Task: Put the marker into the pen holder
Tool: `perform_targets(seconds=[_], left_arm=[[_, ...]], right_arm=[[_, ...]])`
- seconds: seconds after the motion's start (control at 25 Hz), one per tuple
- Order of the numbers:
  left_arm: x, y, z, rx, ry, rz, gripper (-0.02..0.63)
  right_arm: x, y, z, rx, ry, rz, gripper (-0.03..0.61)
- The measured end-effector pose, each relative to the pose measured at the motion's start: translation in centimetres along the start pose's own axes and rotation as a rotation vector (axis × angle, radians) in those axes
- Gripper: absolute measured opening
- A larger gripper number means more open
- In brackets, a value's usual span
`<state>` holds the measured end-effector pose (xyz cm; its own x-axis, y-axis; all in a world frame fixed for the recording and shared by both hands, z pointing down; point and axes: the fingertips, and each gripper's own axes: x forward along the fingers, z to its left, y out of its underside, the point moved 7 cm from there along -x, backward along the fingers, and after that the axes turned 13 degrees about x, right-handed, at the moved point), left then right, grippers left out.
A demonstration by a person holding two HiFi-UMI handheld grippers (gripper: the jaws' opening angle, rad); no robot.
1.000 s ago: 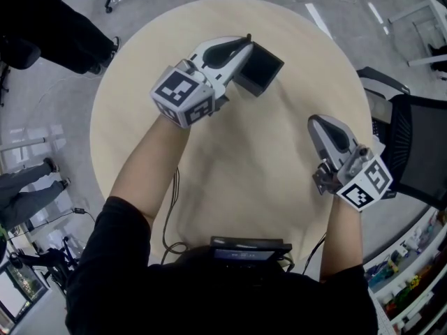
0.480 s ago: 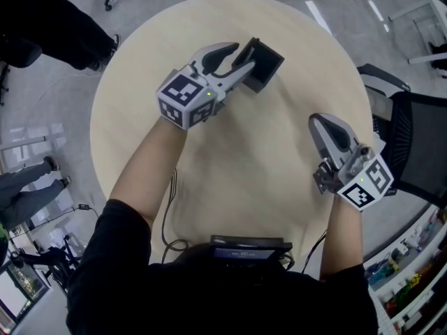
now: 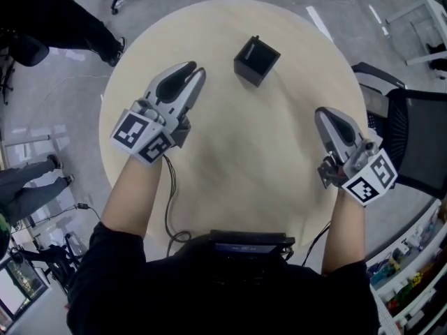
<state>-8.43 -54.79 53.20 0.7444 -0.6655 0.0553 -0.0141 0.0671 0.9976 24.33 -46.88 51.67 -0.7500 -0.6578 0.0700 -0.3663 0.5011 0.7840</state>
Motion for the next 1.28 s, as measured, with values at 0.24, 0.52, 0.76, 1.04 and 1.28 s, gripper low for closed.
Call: perform_targets(seconds=[0.24, 0.52, 0.76, 1.04, 1.28], left_arm=[[-8.5, -4.2, 0.0, -0.052, -0.070, -0.058, -0.005], [-17.4, -8.4, -2.3, -0.106, -0.161, -0.140, -0.005], [-22.8, -11.4, -5.9, -0.049, -0.115, -0.126, -0.005], [-29.9, -14.8, -9.7, -0.023, -0.027, -0.116, -0.005], [-32.9, -16.5, -14.7, -0.004, -0.013, -0.127, -0.005]], right_arm=[[-2.0, -1.2, 3.2, -0.046, 0.025, 0.001, 0.003], [-4.4, -2.2, 8.8, -0.098, 0.038, -0.011, 0.003], [-5.7, -1.8, 15.0, -0.143, 0.045, -0.008, 0.003], [-8.5, -0.3, 23.7, -0.173, 0.078, -0.038, 0.003], [-12.6, -0.5, 28.1, -0.222, 0.046, -0.071, 0.003]])
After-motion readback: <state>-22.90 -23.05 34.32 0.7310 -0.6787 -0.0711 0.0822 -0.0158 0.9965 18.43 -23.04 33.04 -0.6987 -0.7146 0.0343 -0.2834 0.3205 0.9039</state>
